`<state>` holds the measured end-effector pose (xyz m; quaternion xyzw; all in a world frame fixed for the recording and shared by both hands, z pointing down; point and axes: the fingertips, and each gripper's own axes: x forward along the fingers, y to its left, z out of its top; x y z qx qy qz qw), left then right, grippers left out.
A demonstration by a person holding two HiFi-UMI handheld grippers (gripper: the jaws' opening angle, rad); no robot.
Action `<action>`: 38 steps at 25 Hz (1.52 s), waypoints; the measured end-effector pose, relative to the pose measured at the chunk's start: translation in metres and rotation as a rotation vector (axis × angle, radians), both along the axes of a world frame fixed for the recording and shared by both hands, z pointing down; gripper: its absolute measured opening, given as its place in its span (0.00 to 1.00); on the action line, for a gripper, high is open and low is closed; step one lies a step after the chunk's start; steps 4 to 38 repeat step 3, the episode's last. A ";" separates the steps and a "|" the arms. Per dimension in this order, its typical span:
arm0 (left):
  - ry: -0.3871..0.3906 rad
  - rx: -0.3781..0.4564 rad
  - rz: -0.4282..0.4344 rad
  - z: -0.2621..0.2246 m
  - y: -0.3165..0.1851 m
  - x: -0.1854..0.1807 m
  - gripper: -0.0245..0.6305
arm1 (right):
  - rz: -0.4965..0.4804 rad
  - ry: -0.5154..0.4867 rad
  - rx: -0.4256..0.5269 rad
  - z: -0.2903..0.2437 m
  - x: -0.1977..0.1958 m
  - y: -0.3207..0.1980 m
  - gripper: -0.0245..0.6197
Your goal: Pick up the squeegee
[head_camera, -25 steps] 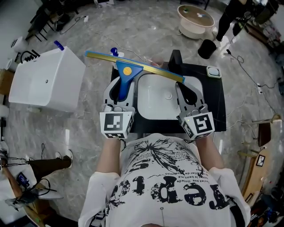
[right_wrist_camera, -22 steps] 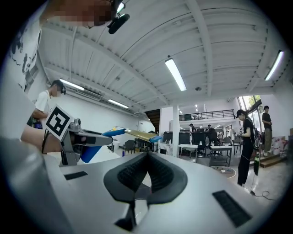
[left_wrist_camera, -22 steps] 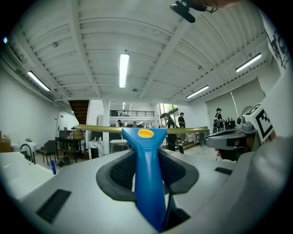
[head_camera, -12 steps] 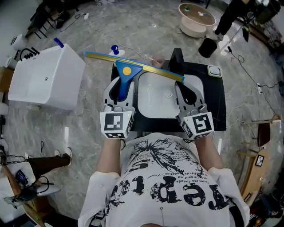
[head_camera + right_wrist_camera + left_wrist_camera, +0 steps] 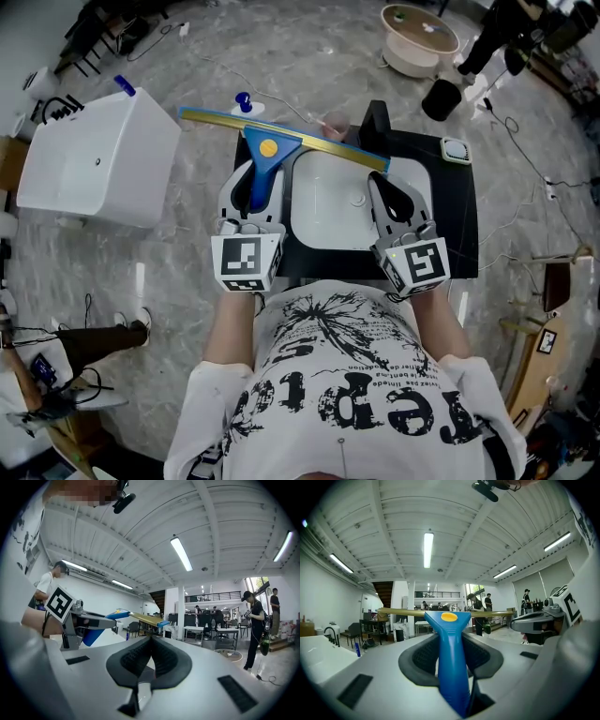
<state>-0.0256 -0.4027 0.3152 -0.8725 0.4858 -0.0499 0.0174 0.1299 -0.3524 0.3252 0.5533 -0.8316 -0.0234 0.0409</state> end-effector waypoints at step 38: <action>0.001 -0.005 -0.004 0.002 -0.004 0.001 0.26 | 0.003 0.000 -0.002 0.002 0.002 -0.003 0.06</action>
